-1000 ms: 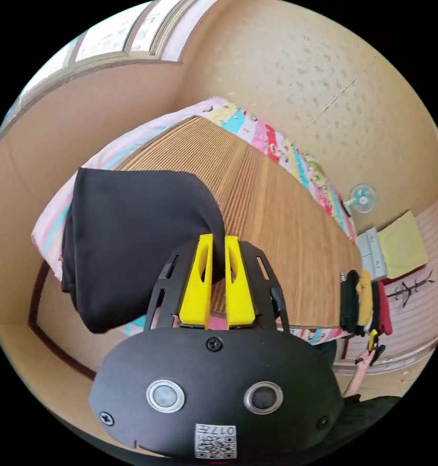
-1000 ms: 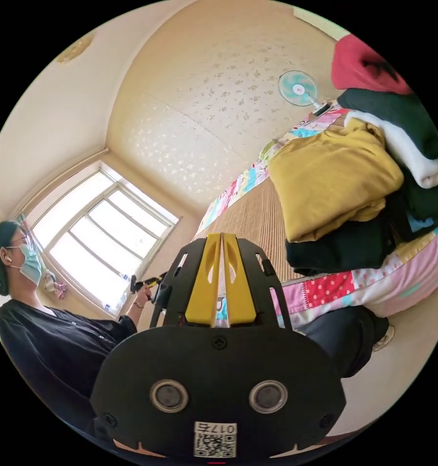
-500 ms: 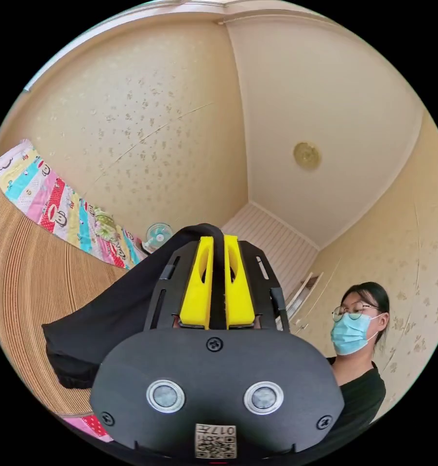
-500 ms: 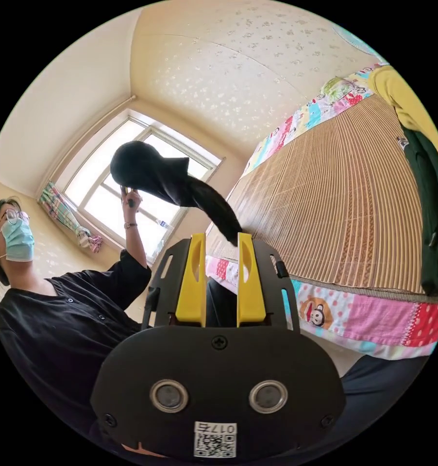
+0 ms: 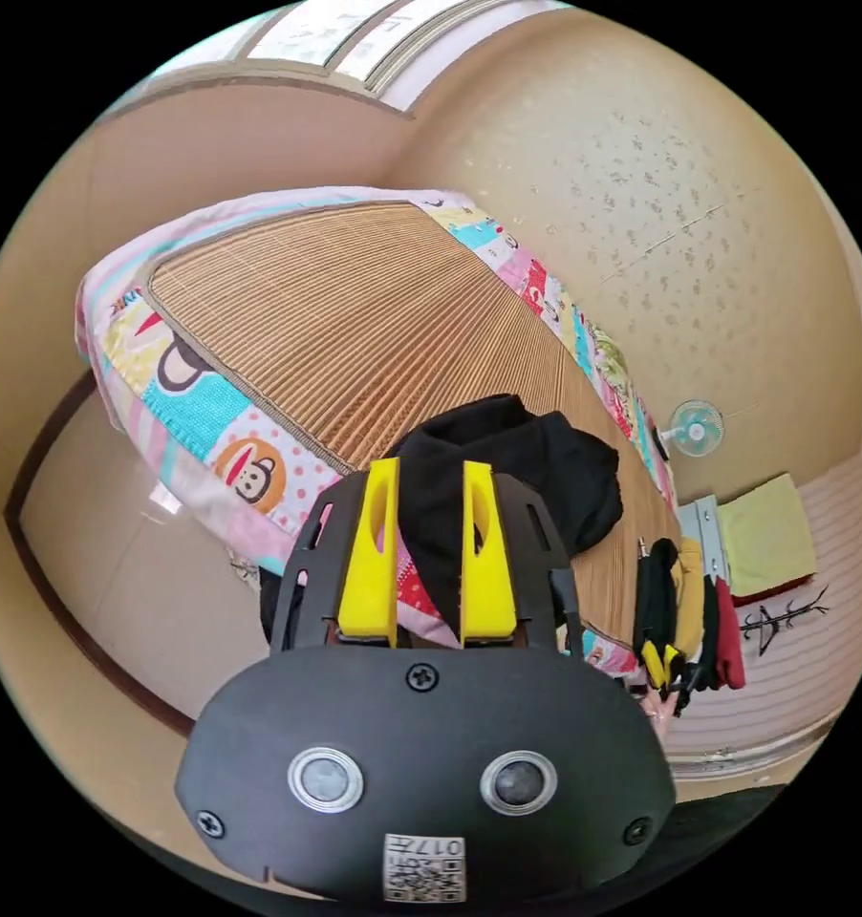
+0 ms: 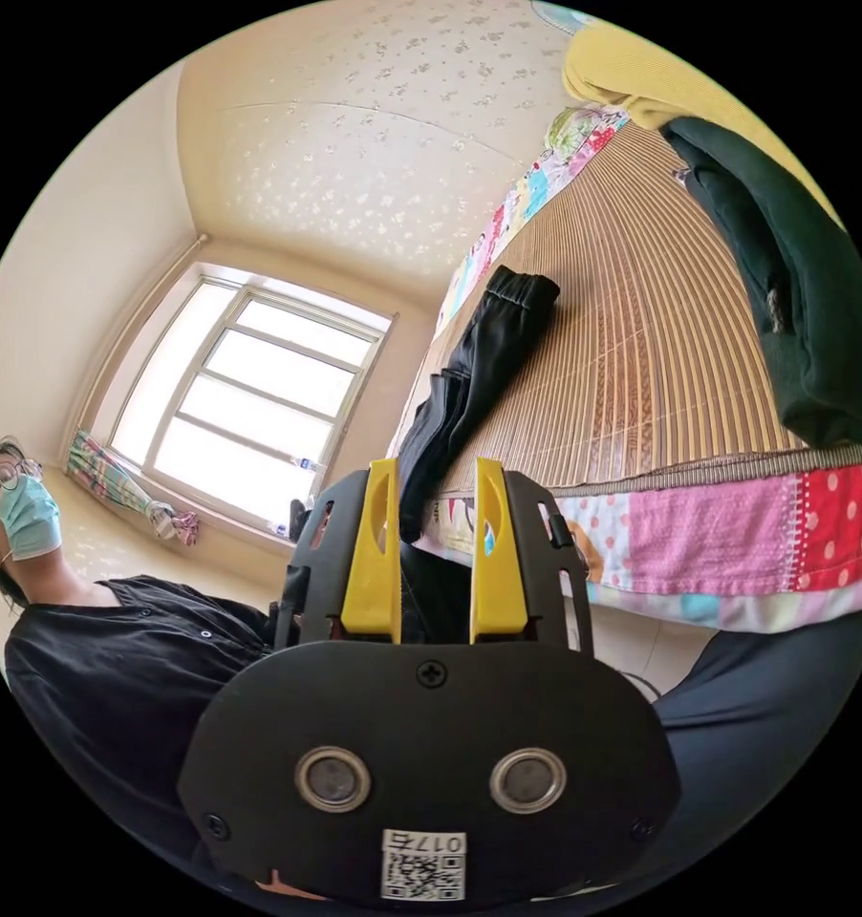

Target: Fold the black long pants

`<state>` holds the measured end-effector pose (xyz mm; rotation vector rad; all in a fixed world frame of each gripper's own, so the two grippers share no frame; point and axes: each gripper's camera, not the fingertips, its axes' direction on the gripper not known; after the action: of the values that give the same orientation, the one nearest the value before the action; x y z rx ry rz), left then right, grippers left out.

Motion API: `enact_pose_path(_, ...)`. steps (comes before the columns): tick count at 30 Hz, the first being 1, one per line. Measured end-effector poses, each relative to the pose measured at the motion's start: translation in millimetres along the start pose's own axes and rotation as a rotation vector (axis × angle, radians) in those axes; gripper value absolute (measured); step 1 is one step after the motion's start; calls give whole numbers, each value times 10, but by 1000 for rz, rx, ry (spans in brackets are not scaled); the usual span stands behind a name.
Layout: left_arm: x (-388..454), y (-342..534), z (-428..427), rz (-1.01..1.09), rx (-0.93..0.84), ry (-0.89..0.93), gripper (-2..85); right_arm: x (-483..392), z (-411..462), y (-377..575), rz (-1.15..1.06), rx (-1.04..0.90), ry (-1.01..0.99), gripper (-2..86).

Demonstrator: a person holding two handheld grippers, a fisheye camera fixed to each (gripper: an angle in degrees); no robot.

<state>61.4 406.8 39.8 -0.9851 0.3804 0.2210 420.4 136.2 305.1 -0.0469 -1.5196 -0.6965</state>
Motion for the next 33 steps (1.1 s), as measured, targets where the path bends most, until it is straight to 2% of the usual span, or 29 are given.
enact_pose_path(2,561,73,94,153,8,-22,124,45,51,-9,7,-9,1,117)
enact_pose_path(4,1555,115,536,467,-145,123,129,90,146,-11,13,-24,-9,117)
enact_pose_path(6,2325,242,988,678,-259,196,132,127,222,-11,19,-42,-28,117)
enact_pose_path(8,3018,446,1473,867,-330,184,135,155,281,-4,24,-57,-48,118)
enact_pose_path(10,3688,719,2104,1023,-328,52,141,153,302,27,24,-62,-64,118)
enact_pose_path(14,4156,965,3081,1094,-401,-176,136,122,237,113,15,-61,-68,118)
enact_pose_path(15,4174,1046,3387,1101,-457,-270,122,123,201,153,14,-62,-64,118)
enact_pose_path(18,4214,1122,3384,1156,-389,-351,21,152,90,265,16,-63,-36,117)
enact_pose_path(20,4157,902,3031,1089,-393,-143,8,163,17,321,7,-60,-25,118)
enact_pose_path(21,4073,686,2700,1044,-386,18,2,161,-32,350,-6,-53,-16,118)
enact_pose_path(23,3897,376,2083,1025,-337,248,-2,128,-91,373,-40,-44,11,120)
enact_pose_path(25,3534,20,1199,973,-270,590,-4,31,-110,354,-102,-60,66,125)
enact_pose_path(28,3090,-189,362,901,-176,956,-5,-215,-114,283,-213,-58,117,153)
enact_pose_path(31,2855,-182,-174,860,-106,1173,-5,-655,-206,271,-379,58,88,183)
enact_pose_path(33,2793,-135,-402,855,-77,1241,-5,-914,-173,292,-435,104,96,183)
